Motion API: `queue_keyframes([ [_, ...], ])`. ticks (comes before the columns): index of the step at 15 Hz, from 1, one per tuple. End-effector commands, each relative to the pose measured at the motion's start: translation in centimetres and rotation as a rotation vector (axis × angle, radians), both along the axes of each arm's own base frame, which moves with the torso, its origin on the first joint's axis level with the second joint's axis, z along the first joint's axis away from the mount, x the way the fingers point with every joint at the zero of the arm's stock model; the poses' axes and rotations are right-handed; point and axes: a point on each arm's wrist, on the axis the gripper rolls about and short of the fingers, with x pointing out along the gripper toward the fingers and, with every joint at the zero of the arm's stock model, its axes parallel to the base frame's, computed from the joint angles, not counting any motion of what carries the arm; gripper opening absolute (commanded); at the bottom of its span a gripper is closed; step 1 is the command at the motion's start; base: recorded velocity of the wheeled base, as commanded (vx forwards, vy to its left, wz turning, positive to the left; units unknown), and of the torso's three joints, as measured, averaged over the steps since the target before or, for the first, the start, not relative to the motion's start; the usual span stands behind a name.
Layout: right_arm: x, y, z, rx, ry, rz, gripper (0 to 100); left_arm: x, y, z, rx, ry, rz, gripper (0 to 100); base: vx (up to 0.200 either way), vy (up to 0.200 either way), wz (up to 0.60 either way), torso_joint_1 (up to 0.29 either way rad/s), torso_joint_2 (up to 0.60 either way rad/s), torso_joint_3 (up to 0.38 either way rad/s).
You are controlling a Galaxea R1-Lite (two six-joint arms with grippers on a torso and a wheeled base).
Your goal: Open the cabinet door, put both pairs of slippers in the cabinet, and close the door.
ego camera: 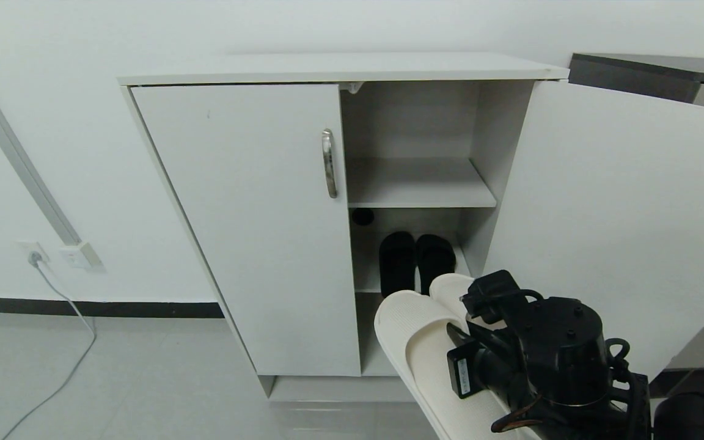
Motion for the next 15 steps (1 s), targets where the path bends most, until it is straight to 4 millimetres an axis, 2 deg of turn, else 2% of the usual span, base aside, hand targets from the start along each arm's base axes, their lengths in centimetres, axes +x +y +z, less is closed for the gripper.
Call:
queue_keyframes([
  [1,0.0,0.5,-0.3,0.007,-0.006,0.013,0,0.0,0.0,0.0,-0.001,0.001,0.001,0,0.0,0.0,0.0,0.0,0.0,0.0],
  [3,0.4,1.7,-0.3,0.043,-0.054,0.022,0,0.0,0.0,0.0,0.001,0.001,0.0,0,0.0,0.0,0.0,0.0,0.0,0.0],
  [6,2.0,3.7,2.0,0.065,-0.102,-0.025,0,0.0,0.0,0.0,0.001,0.001,0.001,0,0.0,0.0,0.0,0.0,0.0,0.0],
  [9,3.4,5.9,5.6,0.076,-0.116,-0.124,0,0.0,0.0,0.0,0.001,0.001,0.001,0,0.0,0.0,0.0,0.0,0.0,0.0],
  [12,4.3,7.6,10.0,0.104,-0.097,-0.215,0,0.0,0.0,0.0,0.001,0.001,0.001,0,0.0,0.0,0.0,0.0,0.0,0.0],
  [15,4.8,8.2,11.5,0.094,-0.081,-0.287,0,0.0,0.0,0.0,0.001,0.001,0.001,0,0.0,0.0,0.0,0.0,0.0,0.0],
])
